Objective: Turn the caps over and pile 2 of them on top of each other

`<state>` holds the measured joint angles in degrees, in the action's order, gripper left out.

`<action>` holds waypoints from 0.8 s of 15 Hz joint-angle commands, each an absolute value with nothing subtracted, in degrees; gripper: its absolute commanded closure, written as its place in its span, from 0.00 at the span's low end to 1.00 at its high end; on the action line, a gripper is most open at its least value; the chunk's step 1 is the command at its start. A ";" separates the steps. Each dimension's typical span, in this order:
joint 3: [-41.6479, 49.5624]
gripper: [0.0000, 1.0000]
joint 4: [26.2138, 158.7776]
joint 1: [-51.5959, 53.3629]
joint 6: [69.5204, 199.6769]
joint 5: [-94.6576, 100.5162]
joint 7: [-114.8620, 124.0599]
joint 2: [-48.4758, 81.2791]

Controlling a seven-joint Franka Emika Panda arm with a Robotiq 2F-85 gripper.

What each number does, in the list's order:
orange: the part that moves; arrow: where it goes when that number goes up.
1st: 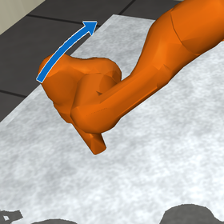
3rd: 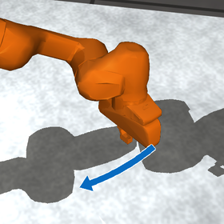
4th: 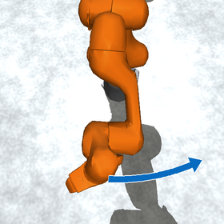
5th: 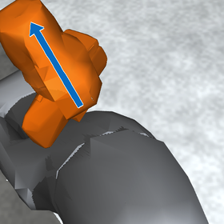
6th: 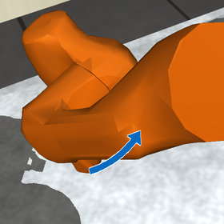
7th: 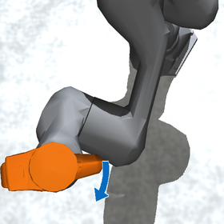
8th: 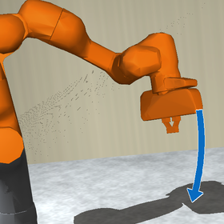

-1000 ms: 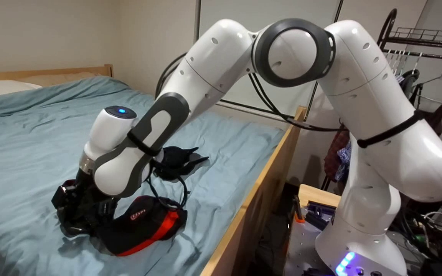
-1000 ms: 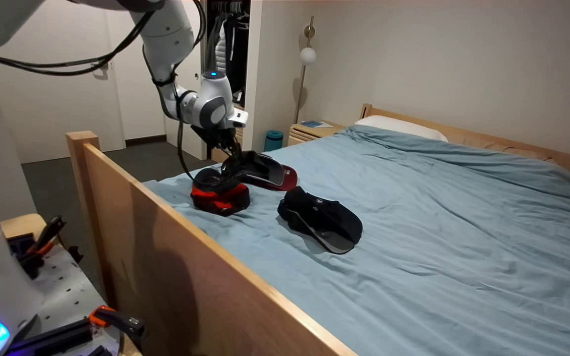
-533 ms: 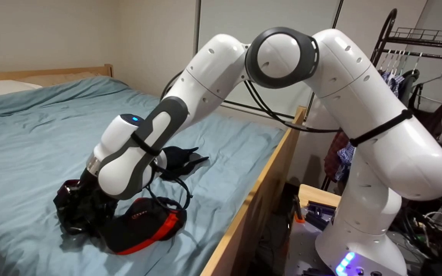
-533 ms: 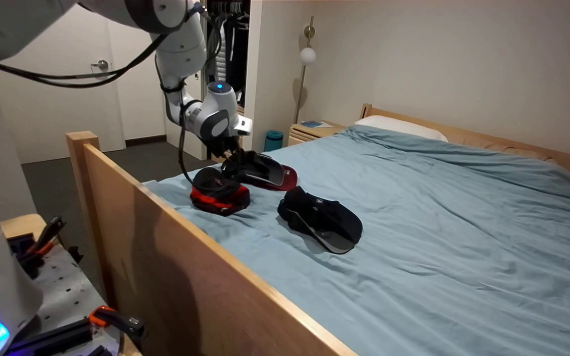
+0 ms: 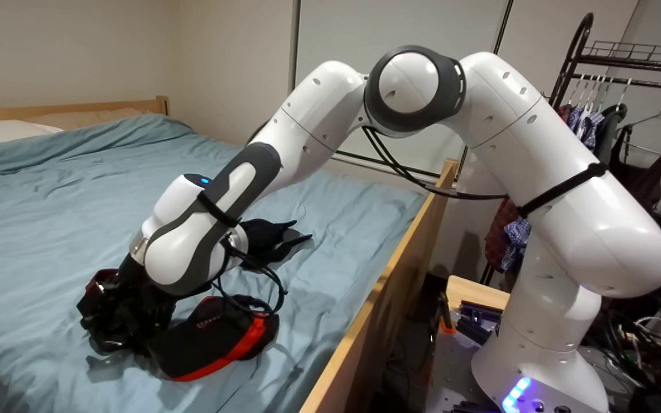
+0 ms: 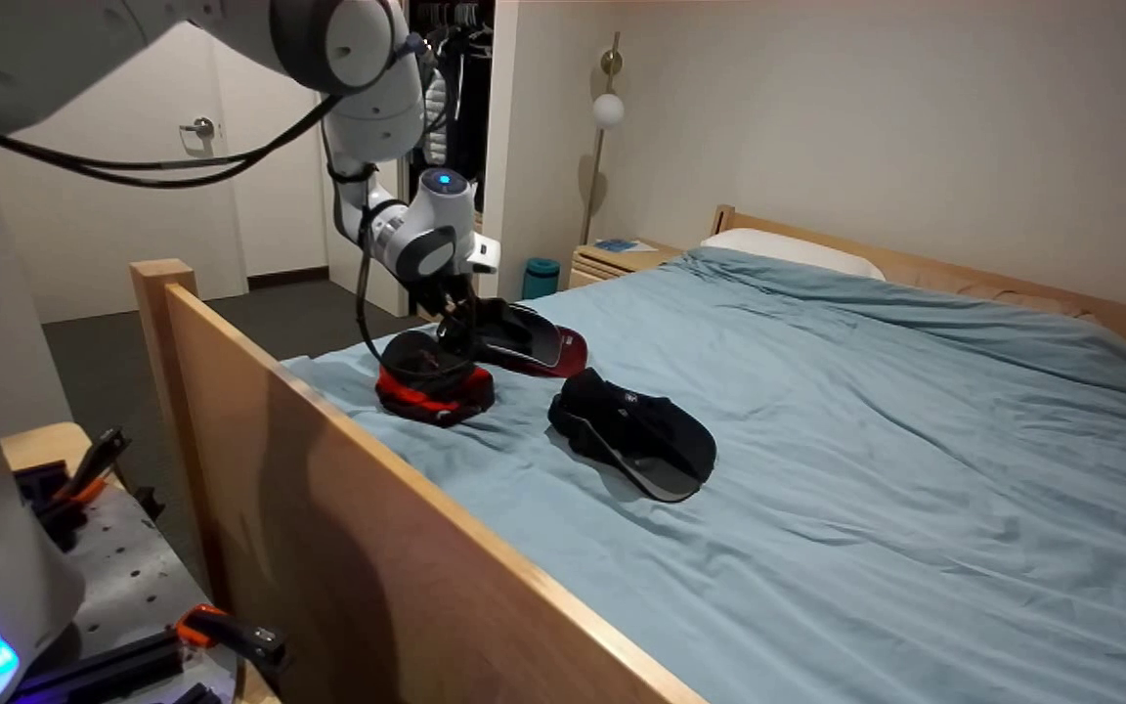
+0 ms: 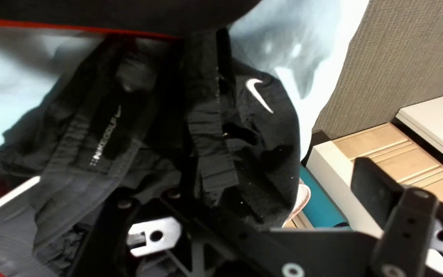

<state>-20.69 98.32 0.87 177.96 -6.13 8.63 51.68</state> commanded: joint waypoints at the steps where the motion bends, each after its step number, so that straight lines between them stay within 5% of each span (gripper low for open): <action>1: -26.20 0.00 96.25 -3.54 175.68 -6.45 2.50 54.72; 11: -24.27 0.00 95.21 -3.39 174.50 -6.16 -0.97 55.20; 12: -24.99 0.25 95.20 -3.70 174.27 -6.17 -1.56 55.51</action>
